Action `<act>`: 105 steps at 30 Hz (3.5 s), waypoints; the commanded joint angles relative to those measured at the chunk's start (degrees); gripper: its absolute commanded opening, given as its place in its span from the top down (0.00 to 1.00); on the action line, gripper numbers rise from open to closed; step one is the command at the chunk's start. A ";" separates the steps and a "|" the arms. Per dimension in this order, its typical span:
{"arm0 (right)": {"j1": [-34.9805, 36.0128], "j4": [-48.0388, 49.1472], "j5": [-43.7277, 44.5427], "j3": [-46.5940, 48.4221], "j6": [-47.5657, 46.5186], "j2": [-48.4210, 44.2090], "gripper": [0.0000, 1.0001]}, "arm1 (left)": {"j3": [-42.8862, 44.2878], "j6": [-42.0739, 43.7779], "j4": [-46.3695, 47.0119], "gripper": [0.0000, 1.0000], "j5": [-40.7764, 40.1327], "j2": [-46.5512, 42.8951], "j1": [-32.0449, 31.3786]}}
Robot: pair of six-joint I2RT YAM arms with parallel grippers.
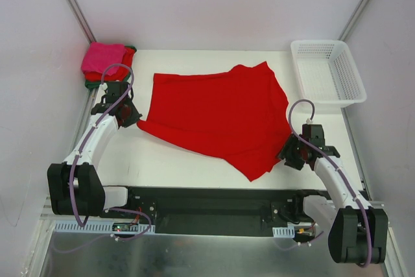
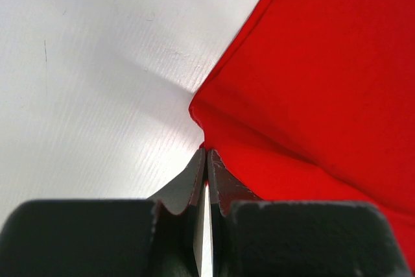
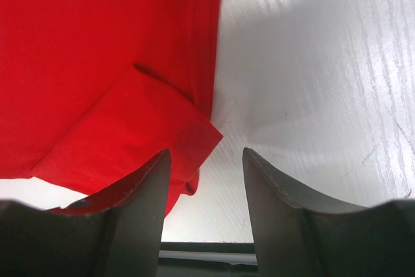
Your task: Fold and stack the t-shirts
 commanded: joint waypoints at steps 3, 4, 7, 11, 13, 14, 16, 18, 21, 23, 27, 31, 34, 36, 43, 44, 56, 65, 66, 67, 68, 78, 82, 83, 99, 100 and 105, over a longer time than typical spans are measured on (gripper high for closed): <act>-0.99 3.09 -0.96 0.02 -1.40 1.92 0.54 | 0.18 0.85 0.86 1.00 -0.39 -0.35 0.58; -1.08 3.35 -1.13 -0.07 -1.57 2.10 0.58 | 0.18 0.85 0.94 1.00 -0.39 -0.52 0.49; -1.08 3.70 -1.31 -0.16 -1.58 2.54 0.64 | 0.10 0.93 0.94 1.00 -0.48 -0.70 0.58; -1.25 3.88 -1.48 -0.07 -1.58 2.71 0.67 | 0.10 0.93 0.94 1.00 -0.48 -0.88 0.58; -1.26 3.88 -1.40 -0.16 -1.75 2.71 0.70 | 0.10 0.93 0.94 1.00 -0.48 -0.96 0.58; -1.26 3.88 -1.40 -0.16 -1.75 2.80 0.70 | 0.01 0.93 0.94 1.00 -0.48 -1.05 0.66; -1.34 3.97 -1.31 -0.16 -1.93 2.89 0.71 | 0.01 0.93 0.86 1.00 -0.48 -1.14 0.66; -1.26 3.97 -1.04 -0.33 -2.02 2.98 0.71 | -0.08 0.93 0.86 1.00 -0.48 -1.05 0.66; -1.34 3.88 -0.61 -0.25 -2.10 3.59 0.70 | -0.25 0.85 1.03 1.00 -0.57 -1.31 0.66; -1.34 4.14 -0.69 -0.16 -2.02 4.20 0.67 | -0.26 0.93 0.94 1.00 -0.56 -1.49 0.66; -1.43 4.06 -0.69 0.11 -2.01 4.82 0.66 | -0.26 0.93 0.94 1.00 -0.56 -1.58 0.66; -1.43 4.06 -0.96 0.28 -2.01 5.70 0.66 | -0.34 0.85 0.94 1.00 -0.56 -1.67 0.66; -2.66 3.97 -0.96 0.55 -2.01 6.49 0.66 | -0.43 0.85 0.94 1.00 -0.56 -1.75 0.67; -2.84 3.79 -1.04 0.98 -2.02 7.02 0.66 | -0.69 0.76 0.94 1.00 -0.56 -1.84 0.66; -3.10 3.88 -1.22 1.69 -1.84 8.43 0.70 | -0.78 0.76 0.94 1.00 -0.65 -2.02 0.66; -3.10 3.88 -1.13 1.86 -1.93 8.60 0.70 | -0.78 0.76 0.94 1.00 -0.65 -2.02 0.66; -3.28 3.97 -1.13 2.48 -2.19 9.22 0.92 | -0.96 0.67 0.94 1.00 -0.83 -2.19 0.66; -3.28 2.22 -1.13 3.27 -2.98 6.41 0.98 | -1.13 0.67 1.03 1.00 -0.74 -2.28 1.81; -3.28 0.82 -1.04 3.62 -3.33 5.62 0.99 | -1.05 0.67 0.94 1.00 -0.74 -2.28 1.89; -3.28 0.02 -0.87 4.58 -3.59 4.66 0.99 | -1.13 0.67 0.94 1.00 -0.83 -2.37 1.81; -3.28 -0.86 -0.69 5.11 -3.95 2.39 0.99 | -1.22 0.67 0.94 1.00 -0.74 -2.37 1.81; -3.28 -11.58 -1.57 15.48 -6.32 -8.18 0.99 | -1.57 0.49 0.94 1.00 -0.48 -2.63 1.89; -3.28 -12.73 -3.50 20.31 -6.23 -8.80 0.99 | -2.10 0.49 0.94 1.00 -0.48 -2.90 1.81; -3.28 -12.99 -3.68 22.24 -6.15 -8.63 0.99 | -2.10 0.49 0.94 1.00 -0.56 -2.72 1.81; -3.19 -8.69 -6.23 31.39 -5.01 -2.04 0.99 | -1.84 0.14 1.03 1.00 -0.92 -2.19 1.81; -3.10 -8.34 -6.32 32.18 -4.83 -1.51 0.99 | -1.92 0.14 1.12 1.00 -0.92 -2.11 1.81; -2.49 -5.35 -6.58 33.59 -3.07 1.13 0.99 | -2.01 -0.03 1.38 1.00 -0.74 -1.76 1.81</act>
